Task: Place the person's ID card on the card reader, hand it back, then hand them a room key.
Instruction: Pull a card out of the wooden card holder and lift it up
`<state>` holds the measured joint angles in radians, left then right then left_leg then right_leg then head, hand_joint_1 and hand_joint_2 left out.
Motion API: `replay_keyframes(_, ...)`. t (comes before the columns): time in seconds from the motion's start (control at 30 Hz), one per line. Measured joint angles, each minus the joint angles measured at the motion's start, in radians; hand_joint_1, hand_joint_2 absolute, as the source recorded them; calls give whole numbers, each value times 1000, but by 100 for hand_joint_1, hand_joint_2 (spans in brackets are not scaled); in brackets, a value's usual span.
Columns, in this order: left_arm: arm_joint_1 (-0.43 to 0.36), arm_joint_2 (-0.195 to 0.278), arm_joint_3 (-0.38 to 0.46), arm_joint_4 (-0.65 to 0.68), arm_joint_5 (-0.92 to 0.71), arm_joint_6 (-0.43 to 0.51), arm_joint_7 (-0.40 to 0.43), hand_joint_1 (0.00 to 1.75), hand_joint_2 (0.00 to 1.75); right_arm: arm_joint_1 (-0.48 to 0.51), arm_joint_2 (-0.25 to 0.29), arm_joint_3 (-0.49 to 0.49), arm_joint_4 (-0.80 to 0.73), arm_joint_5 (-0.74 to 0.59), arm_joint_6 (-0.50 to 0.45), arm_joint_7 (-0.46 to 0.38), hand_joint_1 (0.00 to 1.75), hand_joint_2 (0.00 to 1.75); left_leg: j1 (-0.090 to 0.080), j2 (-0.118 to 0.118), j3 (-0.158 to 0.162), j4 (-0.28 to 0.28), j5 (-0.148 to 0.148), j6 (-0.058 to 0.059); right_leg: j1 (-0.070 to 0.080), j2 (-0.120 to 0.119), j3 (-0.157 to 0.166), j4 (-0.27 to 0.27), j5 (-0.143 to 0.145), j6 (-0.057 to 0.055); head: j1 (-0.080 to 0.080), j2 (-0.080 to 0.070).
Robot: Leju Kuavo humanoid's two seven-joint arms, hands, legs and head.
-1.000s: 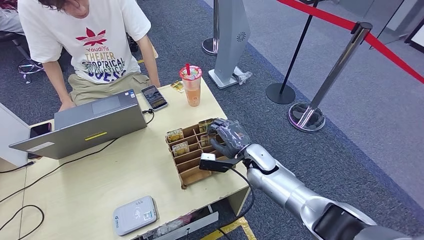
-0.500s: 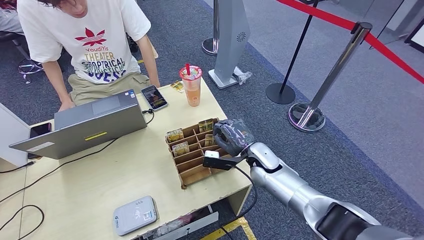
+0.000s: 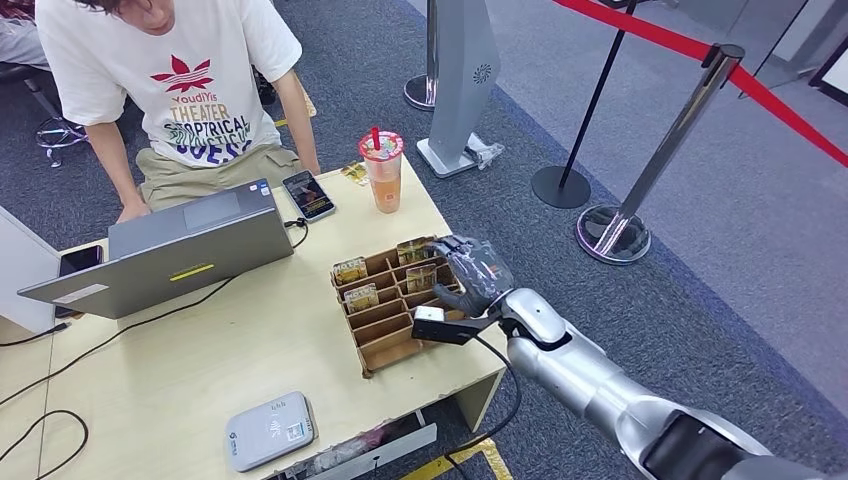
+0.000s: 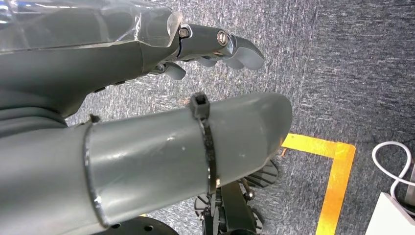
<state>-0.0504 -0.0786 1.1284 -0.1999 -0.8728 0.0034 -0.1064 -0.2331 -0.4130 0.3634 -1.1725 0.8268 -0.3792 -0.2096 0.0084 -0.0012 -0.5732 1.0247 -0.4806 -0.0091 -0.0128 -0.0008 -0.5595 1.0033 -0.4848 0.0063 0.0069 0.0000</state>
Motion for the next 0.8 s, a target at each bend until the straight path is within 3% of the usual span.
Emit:
replay_keyframes(0.27, 0, 1, 0, 0, -2, -4, 0, 0, 0, 8, -5, -4, -17, 2, 1, 4, 43, 175, 0, 0, 0, 0, 0, 0, 0, 0, 0, 0, 0, 0, 0, 0)
replay_keyframes(0.37, 0, 2, 0, 0, -2, -5, 0, 0, 0, 8, -5, -4, -20, 5, 2, 4, 62, 175, 0, 0, 0, 0, 0, 0, 0, 0, 0, 0, 0, 0, 0, 0)
replay_keyframes(0.5, 1, 4, 0, 0, -1, -7, 0, 0, 0, 8, -5, -4, -22, 12, 5, 4, 113, 175, 0, 0, 0, 0, 0, 0, 0, 0, 0, 0, 0, 0, 0, 0)
replay_keyframes(0.63, 1, 7, 0, 0, -1, -8, 0, 0, 0, 7, -6, -4, -22, 13, 13, 5, 129, 175, 0, 0, 0, 0, 0, 0, 0, 0, 0, 0, 0, 0, 0, 0)
replay_keyframes(0.8, 1, 8, 1, 4, -2, -7, -1, 0, 0, 5, -6, -4, -22, 13, 15, 5, 128, 175, 0, 0, 0, 0, 0, 0, 0, 0, 0, 0, 0, 0, 0, 0)
